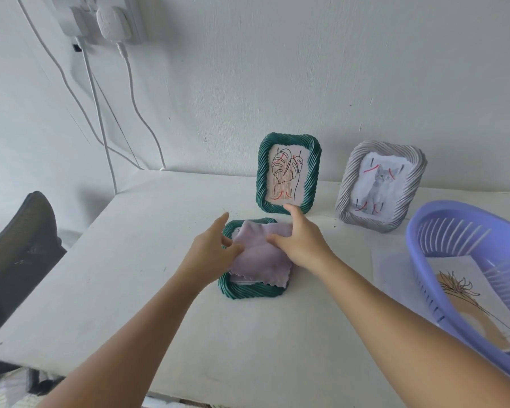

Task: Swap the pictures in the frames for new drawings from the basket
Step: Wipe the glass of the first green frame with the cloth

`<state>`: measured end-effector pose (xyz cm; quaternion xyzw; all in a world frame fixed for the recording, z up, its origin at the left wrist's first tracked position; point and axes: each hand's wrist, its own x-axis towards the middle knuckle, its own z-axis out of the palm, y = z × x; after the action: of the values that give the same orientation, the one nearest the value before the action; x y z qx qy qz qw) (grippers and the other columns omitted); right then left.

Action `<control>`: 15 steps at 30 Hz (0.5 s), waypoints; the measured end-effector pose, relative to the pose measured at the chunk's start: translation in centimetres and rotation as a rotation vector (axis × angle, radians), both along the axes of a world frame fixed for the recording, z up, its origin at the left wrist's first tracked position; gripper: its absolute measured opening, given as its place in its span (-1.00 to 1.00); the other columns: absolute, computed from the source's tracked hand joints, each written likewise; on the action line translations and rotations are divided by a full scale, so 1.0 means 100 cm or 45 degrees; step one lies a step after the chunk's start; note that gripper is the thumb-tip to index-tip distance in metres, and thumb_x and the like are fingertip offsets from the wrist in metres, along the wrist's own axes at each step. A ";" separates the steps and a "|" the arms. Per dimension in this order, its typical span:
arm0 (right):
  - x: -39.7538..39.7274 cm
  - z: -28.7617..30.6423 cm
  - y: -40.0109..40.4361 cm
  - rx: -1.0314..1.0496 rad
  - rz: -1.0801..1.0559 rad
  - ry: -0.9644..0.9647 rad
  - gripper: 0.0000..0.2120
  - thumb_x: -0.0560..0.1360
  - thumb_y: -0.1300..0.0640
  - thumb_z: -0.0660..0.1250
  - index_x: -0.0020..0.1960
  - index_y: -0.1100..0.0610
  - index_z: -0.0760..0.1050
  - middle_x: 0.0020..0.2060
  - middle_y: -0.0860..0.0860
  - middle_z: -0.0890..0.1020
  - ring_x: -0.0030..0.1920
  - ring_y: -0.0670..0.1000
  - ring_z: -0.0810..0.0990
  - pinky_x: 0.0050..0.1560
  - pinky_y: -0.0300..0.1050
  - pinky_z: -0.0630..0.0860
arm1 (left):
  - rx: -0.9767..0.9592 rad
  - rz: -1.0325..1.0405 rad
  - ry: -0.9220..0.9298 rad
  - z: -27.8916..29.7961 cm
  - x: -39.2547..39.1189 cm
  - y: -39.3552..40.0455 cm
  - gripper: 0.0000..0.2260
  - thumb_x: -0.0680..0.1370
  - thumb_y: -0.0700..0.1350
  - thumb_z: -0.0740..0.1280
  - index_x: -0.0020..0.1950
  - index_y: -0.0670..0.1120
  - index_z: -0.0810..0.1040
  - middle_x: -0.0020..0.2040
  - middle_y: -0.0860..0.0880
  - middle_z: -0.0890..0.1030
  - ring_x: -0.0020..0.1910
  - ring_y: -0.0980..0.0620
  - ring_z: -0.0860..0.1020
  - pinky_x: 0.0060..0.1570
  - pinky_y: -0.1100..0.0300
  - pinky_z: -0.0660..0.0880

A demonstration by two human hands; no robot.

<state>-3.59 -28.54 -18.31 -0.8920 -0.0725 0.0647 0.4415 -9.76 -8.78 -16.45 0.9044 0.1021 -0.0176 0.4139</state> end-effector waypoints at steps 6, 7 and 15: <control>0.005 -0.014 0.006 -0.179 -0.016 -0.232 -0.35 0.52 0.02 0.46 0.52 -0.03 0.25 0.22 0.09 0.40 0.15 0.11 0.52 0.11 -0.05 0.47 | 0.244 -0.075 -0.124 -0.023 0.003 0.006 -0.39 0.59 0.05 0.36 0.60 0.08 0.23 0.04 0.05 0.58 0.02 -0.02 0.55 0.06 0.08 0.50; 0.005 -0.015 0.007 -0.232 -0.026 -0.256 -0.35 0.51 -0.01 0.46 0.52 -0.05 0.26 0.22 0.08 0.39 0.15 0.12 0.51 0.12 -0.01 0.49 | 0.283 -0.082 -0.150 -0.026 0.003 0.009 -0.38 0.59 0.10 0.35 0.61 0.08 0.21 0.11 0.03 0.55 0.13 -0.03 0.51 0.16 0.06 0.47; 0.004 -0.011 0.021 -0.559 0.261 -0.753 -0.55 0.53 -0.25 0.23 0.33 -0.11 0.57 0.18 0.01 0.54 0.15 0.13 0.51 0.19 0.14 0.45 | 0.506 -0.439 0.156 -0.021 0.001 0.056 -0.01 0.31 0.62 0.24 0.61 0.35 -0.14 0.65 0.21 -0.03 0.63 0.09 -0.14 0.59 -0.06 -0.06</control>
<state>-3.21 -26.41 -19.37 -0.9335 -0.2701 -0.1378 0.1912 -9.69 -3.14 -18.55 0.9692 -0.0273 -0.1222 0.2122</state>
